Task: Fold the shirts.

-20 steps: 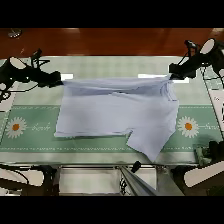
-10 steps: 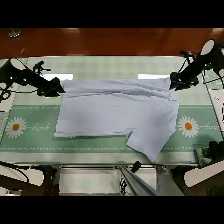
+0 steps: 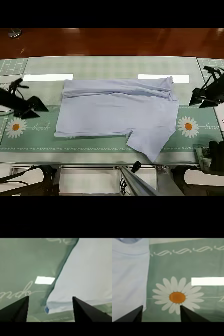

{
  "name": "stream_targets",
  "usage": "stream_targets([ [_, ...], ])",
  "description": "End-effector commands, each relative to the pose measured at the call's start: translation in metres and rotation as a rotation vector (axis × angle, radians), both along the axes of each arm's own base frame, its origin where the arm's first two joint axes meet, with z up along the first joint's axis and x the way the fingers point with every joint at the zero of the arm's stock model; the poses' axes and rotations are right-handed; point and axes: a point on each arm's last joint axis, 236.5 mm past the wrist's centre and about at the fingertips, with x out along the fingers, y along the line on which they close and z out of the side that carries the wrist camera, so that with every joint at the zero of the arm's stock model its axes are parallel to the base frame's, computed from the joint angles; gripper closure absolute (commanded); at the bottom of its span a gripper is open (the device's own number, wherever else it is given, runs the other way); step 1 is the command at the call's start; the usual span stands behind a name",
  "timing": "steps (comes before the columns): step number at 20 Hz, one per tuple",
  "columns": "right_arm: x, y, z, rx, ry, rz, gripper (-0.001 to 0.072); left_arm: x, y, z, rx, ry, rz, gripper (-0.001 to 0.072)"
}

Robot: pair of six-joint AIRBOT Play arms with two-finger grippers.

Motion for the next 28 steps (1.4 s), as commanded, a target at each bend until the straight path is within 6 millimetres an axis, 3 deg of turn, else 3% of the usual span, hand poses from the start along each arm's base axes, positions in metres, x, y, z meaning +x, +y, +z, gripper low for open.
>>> stream_targets([
  [1,-0.027,0.014,-0.017,0.108,-0.042,-0.056,0.0162,-0.041,-0.030,-0.012,-0.192,0.002,0.055,0.0094],
  [4,-0.040,0.021,-0.024,0.125,-0.025,-0.042,0.0163,-0.059,-0.039,-0.028,-0.217,0.031,0.054,0.0095],
  [10,-0.031,0.032,-0.021,0.176,-0.059,-0.061,0.0163,-0.067,-0.055,-0.054,-0.201,0.060,0.049,0.0095],
  [13,-0.030,0.034,-0.020,0.184,-0.062,-0.063,0.0163,-0.045,-0.077,-0.064,-0.226,0.008,0.096,0.0133],
  [14,-0.031,0.034,-0.020,0.184,-0.061,-0.063,0.0163,-0.033,-0.086,-0.065,-0.239,-0.021,0.126,0.0228],
  [15,-0.031,0.034,-0.020,0.185,-0.060,-0.063,0.0162,-0.023,-0.093,-0.065,-0.253,-0.040,0.145,0.0446],
  [17,-0.031,0.033,-0.020,0.181,-0.059,-0.062,0.0162,-0.015,-0.105,-0.065,-0.270,-0.051,0.155,0.0670],
  [21,-0.050,0.017,-0.024,0.118,-0.007,-0.027,0.0162,-0.022,-0.107,-0.062,-0.299,-0.028,0.147,0.0691],
  [23,-0.058,0.016,-0.024,0.150,-0.064,-0.105,0.0162,-0.026,-0.107,-0.057,-0.327,-0.027,0.125,0.0691],
  [25,-0.077,0.028,-0.027,0.233,-0.104,-0.189,0.0152,-0.029,-0.107,-0.053,-0.347,-0.038,0.099,0.0691],
  [26,-0.084,0.039,-0.033,0.270,-0.133,-0.204,0.0111,-0.030,-0.107,-0.052,-0.353,-0.043,0.088,0.0691],
  [28,-0.094,0.062,-0.046,0.310,-0.171,-0.202,0.0112,-0.032,-0.107,-0.051,-0.358,-0.042,0.081,0.0691],
])
